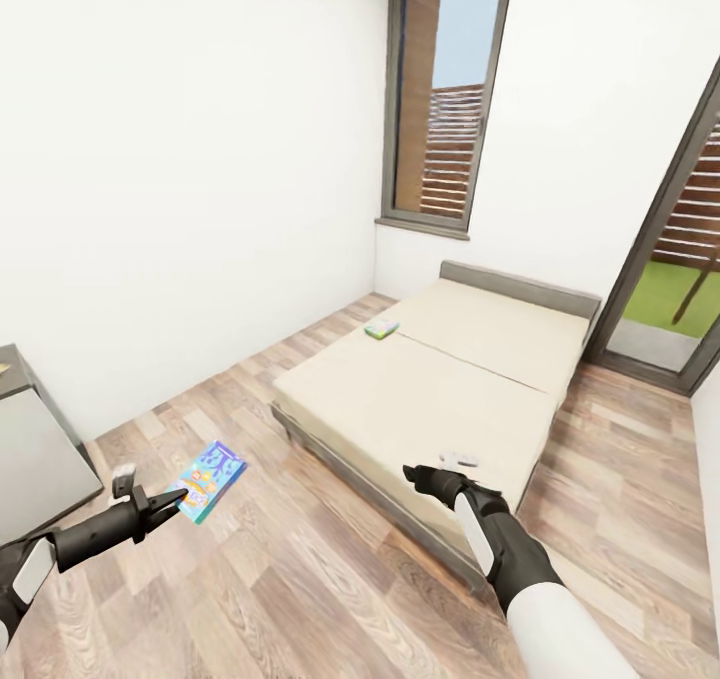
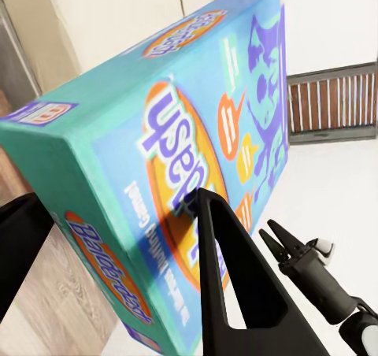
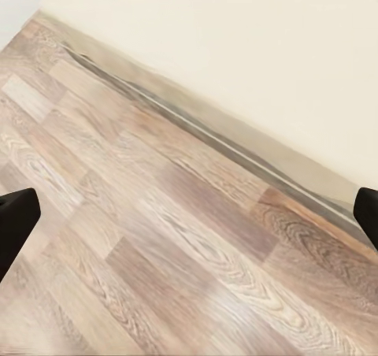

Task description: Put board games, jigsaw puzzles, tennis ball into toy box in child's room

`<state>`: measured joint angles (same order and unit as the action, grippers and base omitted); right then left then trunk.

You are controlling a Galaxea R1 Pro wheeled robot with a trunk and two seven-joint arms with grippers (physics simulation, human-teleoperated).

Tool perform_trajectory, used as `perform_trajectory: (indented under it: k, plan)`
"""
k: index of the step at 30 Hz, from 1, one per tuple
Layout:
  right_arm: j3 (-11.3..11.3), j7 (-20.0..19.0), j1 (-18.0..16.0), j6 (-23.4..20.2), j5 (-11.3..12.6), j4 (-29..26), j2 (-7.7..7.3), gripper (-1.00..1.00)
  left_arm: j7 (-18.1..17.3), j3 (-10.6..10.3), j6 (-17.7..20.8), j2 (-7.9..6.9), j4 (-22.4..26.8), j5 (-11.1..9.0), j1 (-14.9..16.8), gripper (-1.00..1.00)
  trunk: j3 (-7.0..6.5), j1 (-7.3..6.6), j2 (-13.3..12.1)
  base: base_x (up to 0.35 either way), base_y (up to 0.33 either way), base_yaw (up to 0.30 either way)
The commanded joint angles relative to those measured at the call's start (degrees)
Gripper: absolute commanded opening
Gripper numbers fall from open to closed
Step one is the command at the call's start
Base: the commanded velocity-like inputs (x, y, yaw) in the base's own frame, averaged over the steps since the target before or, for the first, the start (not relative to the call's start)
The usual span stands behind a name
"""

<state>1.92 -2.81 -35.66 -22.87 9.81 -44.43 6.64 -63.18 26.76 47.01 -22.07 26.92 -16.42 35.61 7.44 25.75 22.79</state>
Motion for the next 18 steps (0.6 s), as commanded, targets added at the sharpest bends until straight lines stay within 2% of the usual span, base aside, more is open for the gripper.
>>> perform_trajectory:
  k: [1,9,18]
  plan:
    - [0.23,-0.21,-0.03,-0.33,0.2,-0.11,0.01,1.0,-0.1,0.13,0.45,0.01,-0.03,-0.27,0.08,-1.0,0.1,0.03,0.13,0.0,0.0,0.281]
    - [0.27,-0.34,0.03,-0.21,0.21,-0.43,-0.05,1.0,-0.17,0.13,0.45,0.0,-0.03,-0.28,0.08,-1.0,-0.01,0.03,0.13,0.0,0.0,0.269]
    - [0.19,-0.36,0.23,-0.19,0.21,-0.62,-0.04,1.0,-0.27,0.22,-0.01,0.0,-0.03,-0.28,0.08,-1.0,-0.05,0.03,0.13,0.0,0.0,0.041]
